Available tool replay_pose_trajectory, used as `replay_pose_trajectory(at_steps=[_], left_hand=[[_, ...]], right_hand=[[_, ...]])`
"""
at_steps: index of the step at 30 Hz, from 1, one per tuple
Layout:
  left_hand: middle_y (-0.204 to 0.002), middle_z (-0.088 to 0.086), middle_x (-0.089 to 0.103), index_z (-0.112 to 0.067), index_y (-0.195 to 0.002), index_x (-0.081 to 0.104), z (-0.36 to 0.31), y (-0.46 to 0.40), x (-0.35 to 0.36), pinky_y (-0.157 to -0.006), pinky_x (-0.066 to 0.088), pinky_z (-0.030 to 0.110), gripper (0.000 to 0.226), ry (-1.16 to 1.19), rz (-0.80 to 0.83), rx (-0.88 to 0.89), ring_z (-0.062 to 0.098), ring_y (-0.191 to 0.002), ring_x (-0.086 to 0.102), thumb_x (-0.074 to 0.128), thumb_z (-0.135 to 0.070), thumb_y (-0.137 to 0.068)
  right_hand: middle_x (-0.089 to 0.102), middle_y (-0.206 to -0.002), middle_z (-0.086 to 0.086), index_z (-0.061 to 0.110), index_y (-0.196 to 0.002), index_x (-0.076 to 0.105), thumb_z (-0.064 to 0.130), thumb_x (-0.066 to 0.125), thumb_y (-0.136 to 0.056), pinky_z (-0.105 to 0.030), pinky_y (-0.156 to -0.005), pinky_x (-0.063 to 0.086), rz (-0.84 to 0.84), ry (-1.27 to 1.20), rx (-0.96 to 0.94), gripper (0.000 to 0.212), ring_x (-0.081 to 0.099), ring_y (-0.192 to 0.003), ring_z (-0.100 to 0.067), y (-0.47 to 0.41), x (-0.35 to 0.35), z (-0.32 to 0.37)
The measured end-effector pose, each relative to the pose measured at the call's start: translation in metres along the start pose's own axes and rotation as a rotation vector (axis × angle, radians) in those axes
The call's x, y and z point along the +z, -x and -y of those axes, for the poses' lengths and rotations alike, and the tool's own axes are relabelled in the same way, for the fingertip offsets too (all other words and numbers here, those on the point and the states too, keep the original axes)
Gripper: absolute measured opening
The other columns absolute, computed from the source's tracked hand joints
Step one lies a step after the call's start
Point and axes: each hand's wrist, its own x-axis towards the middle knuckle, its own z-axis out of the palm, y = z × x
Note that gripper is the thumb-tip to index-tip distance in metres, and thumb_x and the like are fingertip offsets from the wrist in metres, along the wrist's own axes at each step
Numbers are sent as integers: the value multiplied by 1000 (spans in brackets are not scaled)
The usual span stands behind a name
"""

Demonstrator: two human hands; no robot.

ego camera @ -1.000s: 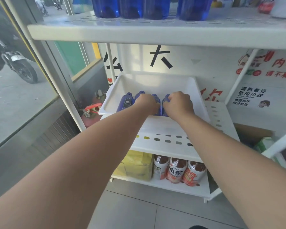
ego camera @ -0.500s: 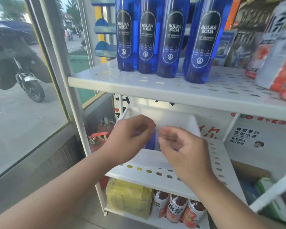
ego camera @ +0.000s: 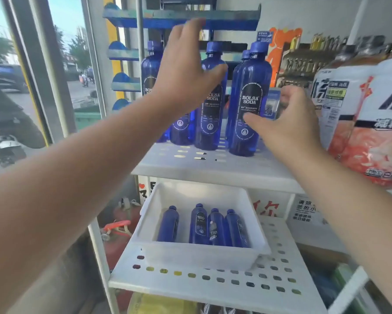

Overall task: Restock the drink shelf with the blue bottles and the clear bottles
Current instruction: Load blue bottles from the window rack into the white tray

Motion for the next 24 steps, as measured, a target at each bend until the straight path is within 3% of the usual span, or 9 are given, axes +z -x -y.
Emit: replay_pose_trajectory(at_steps=[1,3,7,10,13,16,19,24], left_hand=[[-143,8,44,-11,-146,36,-5,-15,3,-104,36,22,72,-75,23,-1,21,-129,47,66,-36,-86],[-140,10,47,-8,-142,39,-11,-34,12,-94,36,24,70,-195,105,-27,24,-123,48,67,-39,-86],[-108,8,59,-7,-120,53,-7,-45,24,-78,49,35,57,-321,227,-23,24,-97,54,71,-44,-80],[-112,8,62,-7,-121,51,-4,-41,22,-81,54,40,63,-326,236,-31,27,-100,58,76,-39,-73],[-120,9,59,-11,-135,40,-2,-30,21,-82,51,41,83,-329,254,13,31,-105,56,79,-38,-68],[-134,6,50,-17,-148,25,-4,-19,21,-86,51,42,100,-267,268,33,28,-107,55,82,-34,-67],[-143,6,41,-21,-152,17,-6,-9,22,-83,51,38,100,-149,263,12,21,-96,50,78,-23,-73],[-136,1,41,-19,-147,25,-4,13,17,-91,51,23,95,136,121,-78,14,-120,44,80,-21,-69]], right_hand=[[55,-131,-3,16,-135,47,44,83,-73,-34,-94,44,64,1,57,77,54,-117,-21,-6,5,-1],[63,-117,2,16,-124,53,46,83,-71,-34,-83,49,185,-45,132,68,61,-105,-21,-9,16,-5],[67,-117,-1,16,-121,53,35,82,-76,-34,-86,50,281,-60,131,57,65,-105,-24,-4,31,-17],[66,-122,-2,16,-124,51,31,81,-80,-33,-87,47,278,-73,106,55,62,-109,-23,-2,29,-17],[66,-122,1,17,-125,50,30,80,-82,-33,-86,46,293,-97,96,54,62,-107,-21,0,28,-17],[66,-122,3,19,-126,49,29,79,-84,-36,-90,49,322,-127,95,52,62,-108,-20,2,25,-16],[66,-122,2,21,-123,49,27,78,-84,-38,-93,51,338,-166,89,49,63,-108,-21,3,24,-17],[69,-114,3,21,-120,53,26,79,-83,-37,-88,53,340,-254,47,46,67,-100,-17,7,21,-14]])
